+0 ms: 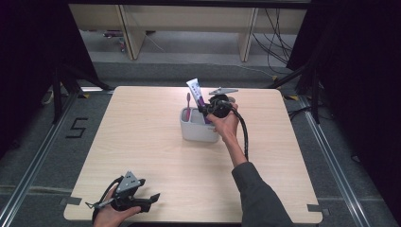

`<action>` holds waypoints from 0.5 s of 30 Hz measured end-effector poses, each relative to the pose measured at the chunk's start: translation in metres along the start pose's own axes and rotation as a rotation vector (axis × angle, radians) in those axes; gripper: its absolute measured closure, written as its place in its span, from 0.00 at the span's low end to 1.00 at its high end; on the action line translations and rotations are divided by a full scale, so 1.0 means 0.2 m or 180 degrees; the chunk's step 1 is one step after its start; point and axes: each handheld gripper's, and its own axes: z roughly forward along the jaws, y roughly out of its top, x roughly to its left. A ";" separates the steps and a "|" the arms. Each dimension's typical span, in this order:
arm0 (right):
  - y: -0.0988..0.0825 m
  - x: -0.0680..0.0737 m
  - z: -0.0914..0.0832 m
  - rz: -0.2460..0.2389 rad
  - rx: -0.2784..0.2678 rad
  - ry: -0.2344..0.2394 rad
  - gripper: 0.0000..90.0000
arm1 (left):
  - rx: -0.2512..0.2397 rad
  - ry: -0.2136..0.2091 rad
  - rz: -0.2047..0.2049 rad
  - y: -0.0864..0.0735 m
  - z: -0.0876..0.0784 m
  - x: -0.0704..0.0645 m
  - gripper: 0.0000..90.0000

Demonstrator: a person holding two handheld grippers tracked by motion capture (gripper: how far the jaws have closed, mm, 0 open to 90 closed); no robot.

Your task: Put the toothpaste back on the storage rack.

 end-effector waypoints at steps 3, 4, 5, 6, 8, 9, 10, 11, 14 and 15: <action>-0.02 0.00 0.00 -0.0096 0.0065 -0.0030 0.83 | -0.0046 -0.0019 -0.0002 0.00 0.01 0.00 0.24; -0.03 0.00 0.00 -0.0064 0.0072 0.0025 0.83 | -0.0030 -0.0017 -0.0001 0.00 0.01 -0.01 0.24; -0.03 0.00 0.00 -0.0065 0.0100 0.0028 0.82 | -0.0034 -0.0019 0.0003 0.00 0.01 -0.01 0.24; -0.04 0.01 0.00 -0.0053 0.0123 0.0019 0.82 | -0.0035 -0.0019 0.0001 0.00 0.01 -0.01 0.24; -0.05 0.01 -0.01 -0.0127 0.0132 0.0020 0.80 | -0.0038 -0.0024 -0.0035 0.00 0.01 -0.01 0.24; -0.06 0.01 -0.02 -0.0104 0.0162 -0.0002 0.77 | -0.0036 -0.0026 -0.0031 0.00 0.01 -0.01 0.24; -0.07 0.01 -0.02 -0.0102 0.0135 0.0021 0.72 | -0.0033 -0.0025 -0.0014 0.00 0.01 -0.01 0.24; -0.07 0.02 -0.03 -0.0112 0.0148 0.0031 0.73 | -0.0032 -0.0022 0.0004 0.00 0.01 -0.01 0.24; -0.08 0.03 -0.05 -0.0100 0.0079 0.0047 0.71 | -0.0032 -0.0004 0.0001 0.00 0.00 -0.01 0.24; -0.09 0.03 -0.06 -0.0059 0.0024 0.0043 0.66 | -0.0028 -0.0021 0.0007 0.00 0.00 -0.01 0.24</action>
